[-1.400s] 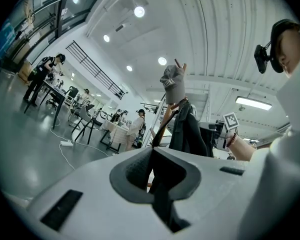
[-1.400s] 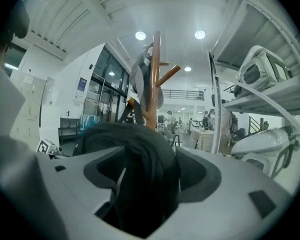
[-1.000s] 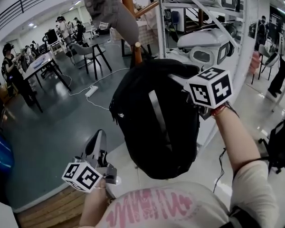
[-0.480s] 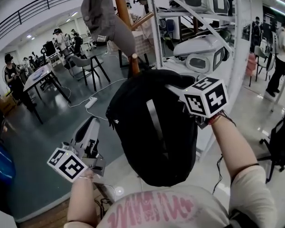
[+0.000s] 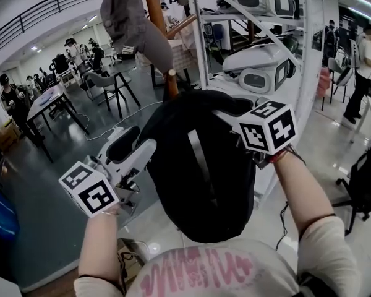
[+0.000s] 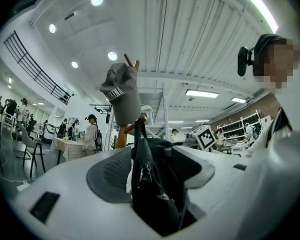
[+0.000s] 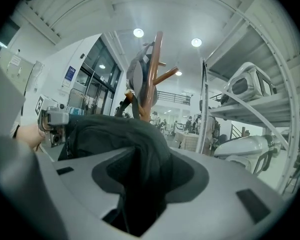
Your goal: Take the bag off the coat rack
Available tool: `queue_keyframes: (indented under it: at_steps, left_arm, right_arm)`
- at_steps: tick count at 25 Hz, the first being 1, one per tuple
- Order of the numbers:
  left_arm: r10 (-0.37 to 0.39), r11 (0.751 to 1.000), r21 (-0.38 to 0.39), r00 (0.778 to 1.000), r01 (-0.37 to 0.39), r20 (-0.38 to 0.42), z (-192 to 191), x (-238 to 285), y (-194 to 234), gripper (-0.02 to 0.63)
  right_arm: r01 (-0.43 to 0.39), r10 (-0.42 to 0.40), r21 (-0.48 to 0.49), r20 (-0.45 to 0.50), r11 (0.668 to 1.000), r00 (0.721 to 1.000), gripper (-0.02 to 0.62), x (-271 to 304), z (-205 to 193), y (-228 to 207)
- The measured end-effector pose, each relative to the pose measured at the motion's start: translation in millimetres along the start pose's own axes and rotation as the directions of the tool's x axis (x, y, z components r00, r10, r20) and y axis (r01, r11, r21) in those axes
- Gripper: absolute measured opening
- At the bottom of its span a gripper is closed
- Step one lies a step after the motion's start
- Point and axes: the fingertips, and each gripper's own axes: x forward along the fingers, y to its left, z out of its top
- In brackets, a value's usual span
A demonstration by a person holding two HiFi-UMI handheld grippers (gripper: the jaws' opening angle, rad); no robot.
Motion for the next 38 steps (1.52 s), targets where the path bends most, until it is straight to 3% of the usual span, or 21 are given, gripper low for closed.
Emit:
queue_keyframes:
  at_steps: [7, 11, 16, 20, 27, 32, 38]
  left_arm:
    - [0.164, 0.977, 0.144, 0.985, -0.155, -0.053, -30.2, 36.6, 12.8, 0.238]
    - [0.187, 0.979, 0.080, 0.982, -0.186, 0.001, -30.5, 40.0, 16.9, 0.238]
    - [0.196, 0.979, 0.058, 0.981, -0.196, 0.001, -27.6, 43.4, 26.3, 0.233]
    - [0.222, 0.974, 0.048, 0.975, -0.222, 0.009, -31.4, 42.9, 33.3, 0.155]
    - [0.236, 0.971, 0.034, 0.972, -0.236, 0.013, -30.5, 40.7, 32.4, 0.103]
    - [0.264, 0.963, 0.060, 0.964, -0.264, 0.013, -29.9, 40.4, 30.7, 0.094]
    - [0.273, 0.961, 0.035, 0.962, -0.274, 0.021, -25.4, 42.1, 28.5, 0.091]
  right_arm:
    - [-0.037, 0.037, 0.019, 0.016, 0.999, 0.999, 0.181, -4.7, -0.5, 6.7]
    - [-0.045, 0.044, 0.042, 0.031, 0.998, 0.999, 0.178, -6.5, -1.2, 8.1]
    - [-0.076, 0.072, 0.074, 0.051, 0.994, 0.996, 0.175, -7.0, 0.9, 11.1]
    - [-0.055, 0.051, 0.080, 0.049, 0.995, 0.997, 0.164, -3.9, -2.1, 8.8]
    - [0.038, -0.041, 0.065, 0.059, 0.997, 0.997, 0.107, -6.4, -2.4, 6.8]
    - [0.103, -0.104, 0.025, 0.066, 0.994, 0.992, 0.074, -12.2, -1.6, 10.3]
    - [0.146, -0.149, 0.044, 0.070, 0.988, 0.986, 0.067, -14.6, 2.1, 9.4]
